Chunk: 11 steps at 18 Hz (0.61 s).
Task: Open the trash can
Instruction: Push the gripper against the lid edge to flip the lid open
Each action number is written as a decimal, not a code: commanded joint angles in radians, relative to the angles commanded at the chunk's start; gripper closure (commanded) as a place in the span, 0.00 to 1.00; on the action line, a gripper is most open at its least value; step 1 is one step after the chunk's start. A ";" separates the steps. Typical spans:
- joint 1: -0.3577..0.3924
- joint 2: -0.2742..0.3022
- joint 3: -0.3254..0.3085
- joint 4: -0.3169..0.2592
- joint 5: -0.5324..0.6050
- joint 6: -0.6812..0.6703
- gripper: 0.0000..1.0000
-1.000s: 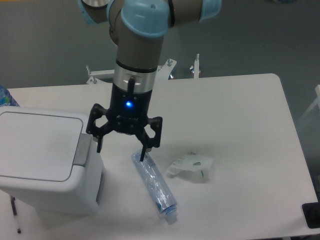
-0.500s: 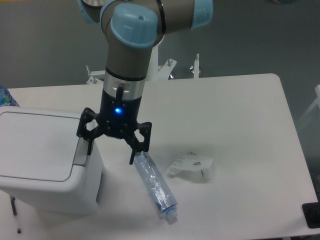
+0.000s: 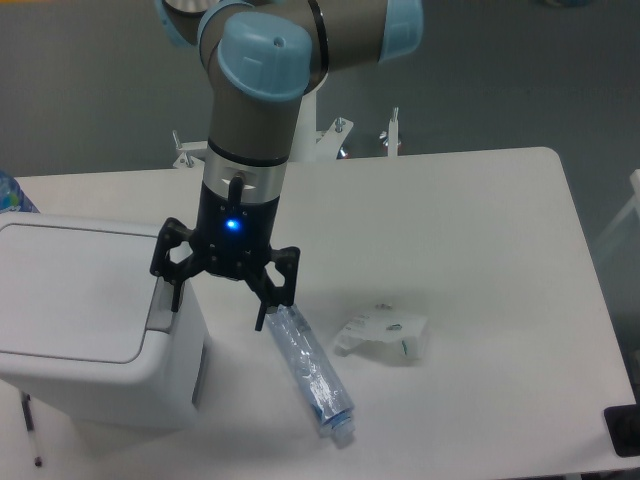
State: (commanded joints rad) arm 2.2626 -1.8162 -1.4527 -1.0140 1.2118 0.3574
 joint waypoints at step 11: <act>-0.002 -0.012 0.000 0.000 0.000 0.000 0.00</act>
State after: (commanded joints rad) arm 2.2611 -1.8285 -1.4527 -1.0140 1.2118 0.3574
